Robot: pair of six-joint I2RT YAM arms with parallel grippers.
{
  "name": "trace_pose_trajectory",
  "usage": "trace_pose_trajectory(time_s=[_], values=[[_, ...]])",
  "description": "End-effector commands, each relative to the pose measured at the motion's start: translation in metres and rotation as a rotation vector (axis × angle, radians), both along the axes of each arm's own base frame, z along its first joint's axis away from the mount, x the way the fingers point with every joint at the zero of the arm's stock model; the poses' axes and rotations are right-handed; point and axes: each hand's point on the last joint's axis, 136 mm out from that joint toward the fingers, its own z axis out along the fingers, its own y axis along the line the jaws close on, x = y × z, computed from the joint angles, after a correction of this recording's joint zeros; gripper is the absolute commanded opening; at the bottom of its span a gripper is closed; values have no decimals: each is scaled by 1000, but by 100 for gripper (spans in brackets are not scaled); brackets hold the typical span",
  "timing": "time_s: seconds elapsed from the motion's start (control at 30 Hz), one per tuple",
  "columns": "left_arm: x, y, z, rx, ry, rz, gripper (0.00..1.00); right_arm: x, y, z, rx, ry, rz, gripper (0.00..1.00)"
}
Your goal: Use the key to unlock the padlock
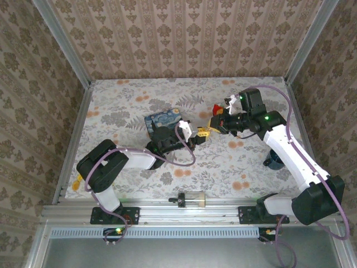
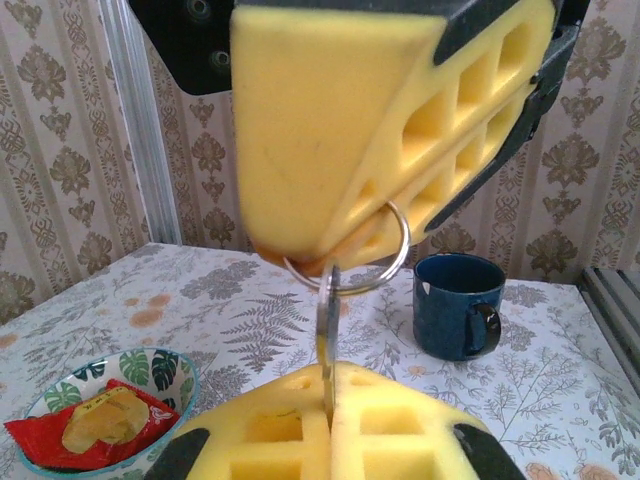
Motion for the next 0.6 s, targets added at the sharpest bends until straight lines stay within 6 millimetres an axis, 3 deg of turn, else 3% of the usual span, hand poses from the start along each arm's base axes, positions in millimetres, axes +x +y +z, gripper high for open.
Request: trace_pose_trajectory(time_s=[0.0,0.07,0.23,0.33,0.47,0.57], values=[[-4,7,12,-8,-28,24,0,-1,0,-7,-32,3,18,0],[-3,12,7,17,-14,38,0,-1,-2,-8,-55,-4,20,2],[-4,31,-10,171,85,34,0,0,-10,3,-114,-115,25,21],[-10,46,-20,299,109,28,0,0,-13,15,-132,-223,32,23],[-22,72,-27,504,88,35,0,-6,-7,28,-236,-421,83,28],[-33,89,-24,627,77,21,0,-10,9,41,-259,-595,143,30]])
